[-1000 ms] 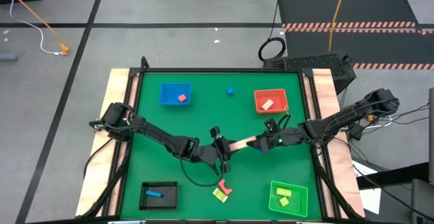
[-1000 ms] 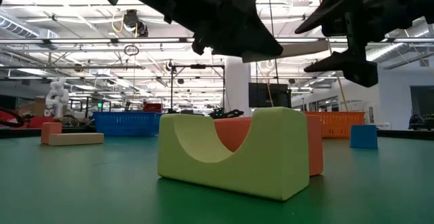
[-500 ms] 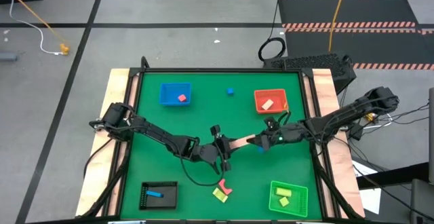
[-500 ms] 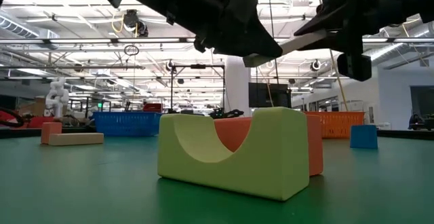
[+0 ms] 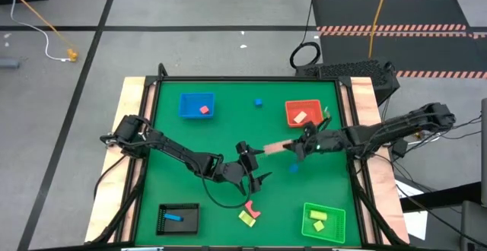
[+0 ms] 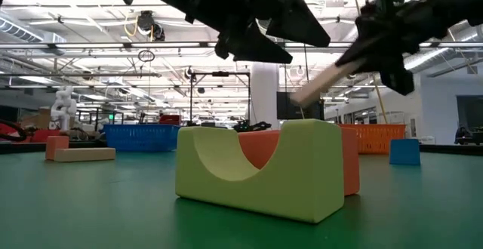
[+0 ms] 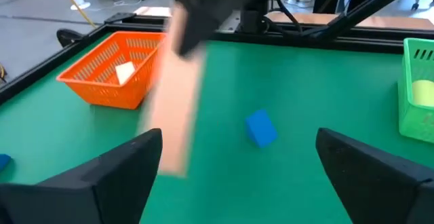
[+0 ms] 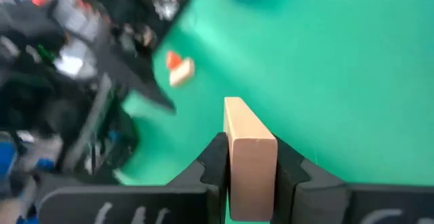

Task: Sort & place blocks by color
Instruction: Put the top brown block in the orange basket

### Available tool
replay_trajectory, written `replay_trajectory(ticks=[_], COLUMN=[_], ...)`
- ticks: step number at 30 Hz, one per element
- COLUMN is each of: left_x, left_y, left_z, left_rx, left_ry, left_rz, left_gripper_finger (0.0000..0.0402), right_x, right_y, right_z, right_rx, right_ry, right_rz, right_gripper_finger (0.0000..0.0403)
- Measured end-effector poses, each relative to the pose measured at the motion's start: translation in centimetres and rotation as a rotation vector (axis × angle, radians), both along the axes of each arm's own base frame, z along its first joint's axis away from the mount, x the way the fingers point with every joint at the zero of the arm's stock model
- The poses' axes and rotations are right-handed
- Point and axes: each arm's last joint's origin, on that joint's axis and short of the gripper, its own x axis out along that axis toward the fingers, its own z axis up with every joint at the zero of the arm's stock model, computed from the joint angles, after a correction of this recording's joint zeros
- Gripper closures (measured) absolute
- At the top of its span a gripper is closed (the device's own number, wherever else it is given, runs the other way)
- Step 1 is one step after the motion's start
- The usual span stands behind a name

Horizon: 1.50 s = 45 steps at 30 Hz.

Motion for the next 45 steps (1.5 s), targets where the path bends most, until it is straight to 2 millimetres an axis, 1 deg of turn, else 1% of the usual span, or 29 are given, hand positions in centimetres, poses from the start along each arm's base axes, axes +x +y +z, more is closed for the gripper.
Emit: replay_trajectory(ticks=[2, 5, 8, 12, 16, 21, 27, 30, 32, 37, 40, 43, 45], left_x=[0.0, -0.1, -0.2, -0.3, -0.4, -0.3, -0.4, -0.4, -0.5, -0.9, -1.8, -3.8, -5.8], left_y=[0.0, 0.1, 0.0, -0.3, -0.5, -0.2, 0.8, 1.3, 1.6, 1.9, 2.2, 2.7, 3.0], left_z=[-0.1, -0.3, -0.5, -0.6, -0.6, -0.7, -1.1, -1.4, -1.6, -2.2, -1.9, -1.2, -0.4], left_rx=[-0.022, -0.043, -0.063, -0.068, -0.066, -0.068, -0.08, -0.087, -0.096, -0.117, -0.132, -0.138, -0.124], left_ry=[0.001, 0.02, 0.031, 0.04, 0.044, 0.051, 0.085, 0.111, 0.129, 0.193, 0.262, 0.404, 0.541], left_rz=[0.01, 0.025, 0.034, 0.01, 0.001, 0.012, 0.075, 0.105, 0.121, 0.158, 0.186, 0.227, 0.249], left_gripper_finger=[0.0009, 0.0019, 0.0035, 0.0053, 0.0067, 0.0092, 0.0133, 0.0151, 0.0159, 0.0164, 0.0165, 0.0165, 0.0165], right_x=[-0.5, -1.5, -2.9, -4.7, -6.0, -7.3, -7.9, -7.9, -7.9, -7.8, -7.8, -7.8, -7.7], right_y=[-1.0, -2.5, -3.9, -5.1, -5.9, -6.5, -7.0, -7.2, -7.2, -7.2, -7.2, -7.2, -7.1], right_z=[0.7, 1.4, 1.4, 1.3, 1.5, 1.3, 0.6, 0.5, 0.4, 0.4, 0.4, 0.4, 0.5], right_rx=[-0.037, -0.077, -0.101, -0.123, -0.142, -0.145, -0.156, -0.157, -0.156, -0.18, -0.195, -0.195, -0.184], right_ry=[-0.029, -0.034, 0.026, 0.1, 0.116, 0.166, 0.268, 0.288, 0.293, 0.305, 0.309, 0.306, 0.296], right_rz=[-0.032, -0.098, -0.184, -0.27, -0.328, -0.39, -0.437, -0.444, -0.443, -0.426, -0.415, -0.412, -0.393], right_gripper_finger=[0.0362, 0.0362, 0.0362, 0.0362, 0.0362, 0.0362, 0.0362, 0.036, 0.0341, 0.0259, 0.0215, 0.018, 0.0163])
